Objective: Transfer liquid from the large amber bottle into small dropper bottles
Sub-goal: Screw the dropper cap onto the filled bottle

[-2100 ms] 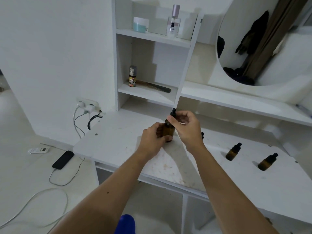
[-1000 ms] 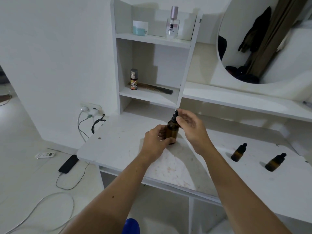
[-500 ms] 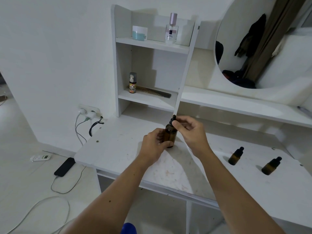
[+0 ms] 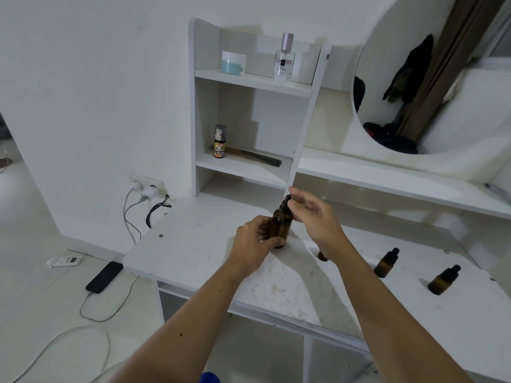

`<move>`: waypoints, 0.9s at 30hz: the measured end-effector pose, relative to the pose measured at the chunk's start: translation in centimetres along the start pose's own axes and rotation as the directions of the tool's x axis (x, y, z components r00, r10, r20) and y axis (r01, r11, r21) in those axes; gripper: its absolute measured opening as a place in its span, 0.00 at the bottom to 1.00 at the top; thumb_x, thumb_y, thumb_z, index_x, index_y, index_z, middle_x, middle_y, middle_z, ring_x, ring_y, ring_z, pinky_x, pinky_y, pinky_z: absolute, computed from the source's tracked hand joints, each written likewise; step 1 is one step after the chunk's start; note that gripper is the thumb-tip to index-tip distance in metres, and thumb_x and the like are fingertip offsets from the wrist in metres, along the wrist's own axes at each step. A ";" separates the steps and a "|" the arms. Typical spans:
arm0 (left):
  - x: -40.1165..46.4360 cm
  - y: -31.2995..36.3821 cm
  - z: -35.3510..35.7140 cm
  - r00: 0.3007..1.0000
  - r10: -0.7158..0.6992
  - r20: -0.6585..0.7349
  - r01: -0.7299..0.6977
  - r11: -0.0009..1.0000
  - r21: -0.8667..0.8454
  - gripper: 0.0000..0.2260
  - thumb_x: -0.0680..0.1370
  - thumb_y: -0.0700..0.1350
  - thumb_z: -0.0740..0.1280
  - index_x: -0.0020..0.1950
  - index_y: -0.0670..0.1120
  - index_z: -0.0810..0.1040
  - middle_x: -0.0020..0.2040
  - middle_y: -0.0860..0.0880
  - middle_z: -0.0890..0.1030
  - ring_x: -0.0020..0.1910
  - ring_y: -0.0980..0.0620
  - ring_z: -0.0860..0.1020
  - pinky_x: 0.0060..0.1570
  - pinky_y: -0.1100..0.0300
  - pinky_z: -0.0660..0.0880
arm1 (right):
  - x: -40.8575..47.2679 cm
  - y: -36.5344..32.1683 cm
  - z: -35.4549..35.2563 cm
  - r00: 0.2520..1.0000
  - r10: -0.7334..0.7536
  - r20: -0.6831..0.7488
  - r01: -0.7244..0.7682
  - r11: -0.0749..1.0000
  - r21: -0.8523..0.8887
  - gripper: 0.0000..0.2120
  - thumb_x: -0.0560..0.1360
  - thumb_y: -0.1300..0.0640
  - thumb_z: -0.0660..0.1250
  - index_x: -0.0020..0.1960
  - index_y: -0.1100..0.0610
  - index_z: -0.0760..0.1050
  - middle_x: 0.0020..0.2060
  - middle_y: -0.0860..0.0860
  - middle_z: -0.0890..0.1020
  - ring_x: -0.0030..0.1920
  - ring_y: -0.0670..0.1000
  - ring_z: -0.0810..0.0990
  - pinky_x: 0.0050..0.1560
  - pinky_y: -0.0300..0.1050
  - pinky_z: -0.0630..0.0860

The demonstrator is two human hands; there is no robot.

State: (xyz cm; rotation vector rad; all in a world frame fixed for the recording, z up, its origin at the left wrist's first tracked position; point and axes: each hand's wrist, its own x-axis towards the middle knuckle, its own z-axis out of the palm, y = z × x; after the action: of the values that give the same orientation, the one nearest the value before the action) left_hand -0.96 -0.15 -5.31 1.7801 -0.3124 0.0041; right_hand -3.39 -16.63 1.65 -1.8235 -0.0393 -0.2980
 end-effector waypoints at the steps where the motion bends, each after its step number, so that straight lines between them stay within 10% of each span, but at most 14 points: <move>1: 0.1 -0.1 0.0 1.000 -0.003 0.004 0.003 1.000 -0.003 0.24 0.71 0.43 0.81 0.66 0.44 0.80 0.55 0.49 0.86 0.56 0.52 0.84 0.61 0.55 0.82 | -0.1 0.0 -0.2 0.999 -0.022 0.025 0.022 1.000 -0.009 0.11 0.83 0.57 0.70 0.62 0.46 0.84 0.56 0.46 0.88 0.59 0.45 0.85 0.66 0.42 0.80; 6: 0.1 -0.1 0.0 1.000 0.008 -0.003 -0.008 1.000 0.003 0.23 0.71 0.42 0.81 0.65 0.44 0.80 0.54 0.49 0.86 0.55 0.52 0.84 0.60 0.58 0.82 | 0.1 0.2 0.0 0.998 -0.068 -0.005 0.067 0.995 -0.068 0.06 0.81 0.58 0.73 0.54 0.48 0.86 0.48 0.46 0.89 0.52 0.44 0.86 0.63 0.44 0.82; 13: 0.1 -0.2 0.0 1.000 0.013 0.000 -0.013 1.000 0.004 0.22 0.71 0.42 0.81 0.64 0.45 0.81 0.54 0.49 0.86 0.55 0.52 0.84 0.59 0.59 0.82 | 0.2 0.7 -0.8 0.992 -0.053 0.116 0.057 0.998 -0.031 0.13 0.84 0.63 0.67 0.65 0.54 0.84 0.58 0.47 0.88 0.63 0.47 0.84 0.68 0.39 0.77; 27: 0.2 -0.1 0.3 1.000 0.016 -0.024 -0.015 0.999 0.038 0.23 0.71 0.43 0.81 0.64 0.45 0.80 0.54 0.50 0.86 0.54 0.54 0.84 0.59 0.61 0.81 | 0.1 1.2 1.0 0.992 -0.061 -0.110 0.055 0.997 -0.061 0.07 0.79 0.59 0.75 0.56 0.50 0.84 0.49 0.48 0.89 0.52 0.47 0.86 0.56 0.38 0.80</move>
State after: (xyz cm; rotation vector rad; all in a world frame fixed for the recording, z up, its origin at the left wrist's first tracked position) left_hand -0.84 -0.49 -5.43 1.8134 -0.3099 0.0427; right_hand -2.93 -15.98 0.26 -1.8621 -0.0057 -0.4462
